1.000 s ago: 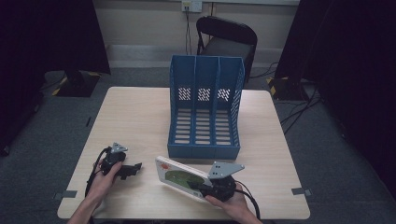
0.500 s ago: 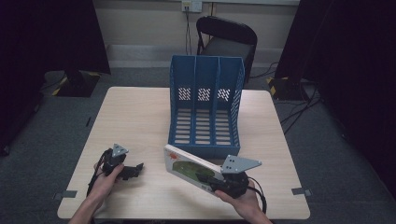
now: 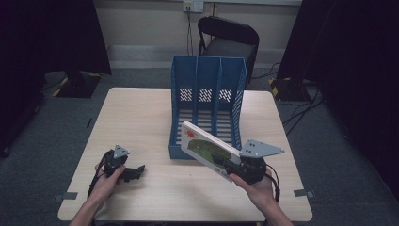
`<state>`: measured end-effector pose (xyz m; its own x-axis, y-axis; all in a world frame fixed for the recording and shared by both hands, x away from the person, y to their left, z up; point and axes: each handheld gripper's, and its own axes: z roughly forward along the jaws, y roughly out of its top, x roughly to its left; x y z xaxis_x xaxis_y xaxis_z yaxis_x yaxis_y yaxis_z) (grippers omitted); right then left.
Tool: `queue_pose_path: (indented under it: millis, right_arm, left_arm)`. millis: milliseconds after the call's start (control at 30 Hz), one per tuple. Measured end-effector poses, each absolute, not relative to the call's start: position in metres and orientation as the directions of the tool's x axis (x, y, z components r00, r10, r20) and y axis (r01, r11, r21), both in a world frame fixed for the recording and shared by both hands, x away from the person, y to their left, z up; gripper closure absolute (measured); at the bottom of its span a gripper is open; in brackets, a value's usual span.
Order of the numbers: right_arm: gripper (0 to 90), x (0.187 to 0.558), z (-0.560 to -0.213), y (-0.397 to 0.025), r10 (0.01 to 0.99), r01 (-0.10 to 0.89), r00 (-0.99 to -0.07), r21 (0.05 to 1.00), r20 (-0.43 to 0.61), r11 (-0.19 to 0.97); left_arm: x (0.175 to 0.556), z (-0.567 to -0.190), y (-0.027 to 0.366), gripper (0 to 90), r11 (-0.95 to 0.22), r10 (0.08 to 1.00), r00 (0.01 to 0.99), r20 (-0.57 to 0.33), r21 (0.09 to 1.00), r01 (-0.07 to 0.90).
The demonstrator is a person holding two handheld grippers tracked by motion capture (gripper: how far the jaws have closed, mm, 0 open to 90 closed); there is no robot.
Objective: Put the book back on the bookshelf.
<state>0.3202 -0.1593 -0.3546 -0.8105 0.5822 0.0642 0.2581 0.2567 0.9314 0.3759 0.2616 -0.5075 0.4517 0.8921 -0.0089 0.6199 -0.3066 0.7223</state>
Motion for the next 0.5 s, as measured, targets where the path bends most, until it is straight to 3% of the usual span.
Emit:
queue_pose_path:
  millis: [500]
  right_arm:
    - [76.6, 0.346, -0.341, -0.18, 0.721, 0.263, -0.693, 0.931, 0.0, 0.253]
  left_arm:
    - [0.375, -0.508, 0.26, 2.0, -0.306, 0.892, 0.452, -0.011, 0.723, 0.62]
